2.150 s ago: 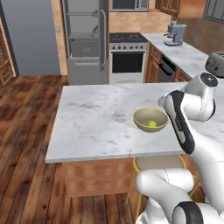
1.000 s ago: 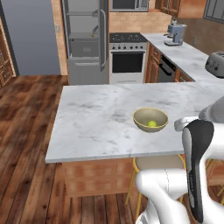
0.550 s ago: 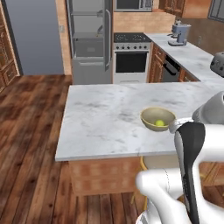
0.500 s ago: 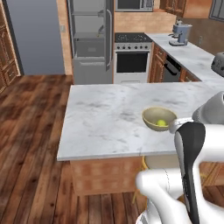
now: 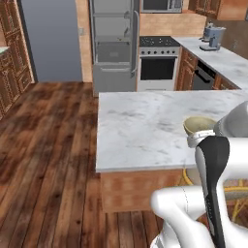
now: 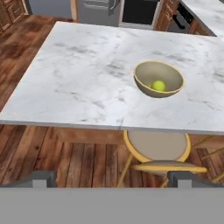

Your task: Retrieve the pear and banana from the fridge and place them into the bowl on the dining table.

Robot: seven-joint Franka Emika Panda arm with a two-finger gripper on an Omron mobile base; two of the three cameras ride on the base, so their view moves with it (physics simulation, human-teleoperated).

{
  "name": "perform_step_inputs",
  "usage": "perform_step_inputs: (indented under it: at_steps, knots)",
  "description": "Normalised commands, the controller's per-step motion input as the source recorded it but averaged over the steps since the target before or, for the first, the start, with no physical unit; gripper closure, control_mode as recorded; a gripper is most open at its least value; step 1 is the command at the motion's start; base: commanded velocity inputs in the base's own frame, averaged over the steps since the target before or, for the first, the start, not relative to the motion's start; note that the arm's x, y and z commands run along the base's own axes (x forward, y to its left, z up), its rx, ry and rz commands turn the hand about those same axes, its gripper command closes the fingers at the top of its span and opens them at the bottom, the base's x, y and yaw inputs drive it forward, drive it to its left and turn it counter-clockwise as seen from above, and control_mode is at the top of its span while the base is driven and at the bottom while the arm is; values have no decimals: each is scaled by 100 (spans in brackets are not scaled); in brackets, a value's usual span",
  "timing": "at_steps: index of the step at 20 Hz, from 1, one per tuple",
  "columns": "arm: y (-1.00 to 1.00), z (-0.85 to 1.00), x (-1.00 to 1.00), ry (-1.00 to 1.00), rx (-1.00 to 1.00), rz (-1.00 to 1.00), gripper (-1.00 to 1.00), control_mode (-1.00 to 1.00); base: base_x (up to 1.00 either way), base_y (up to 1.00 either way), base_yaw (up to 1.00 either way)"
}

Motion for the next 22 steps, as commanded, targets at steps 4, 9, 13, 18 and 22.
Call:
perform_step_inputs:
  at_steps: [4, 9, 13, 18, 22]
  knots:
    - [0, 0, 0, 0, 0, 0, -100, 100, 12, 100, 1]
    - [0, 0, 0, 0, 0, 0, -100, 100, 30, 100, 1]
    - [0, 0, 0, 0, 0, 0, -100, 100, 48, 100, 2]
    - [0, 0, 0, 0, 0, 0, -100, 100, 64, 100, 1]
    - [0, 0, 0, 0, 0, 0, -100, 100, 87, 75, 0]
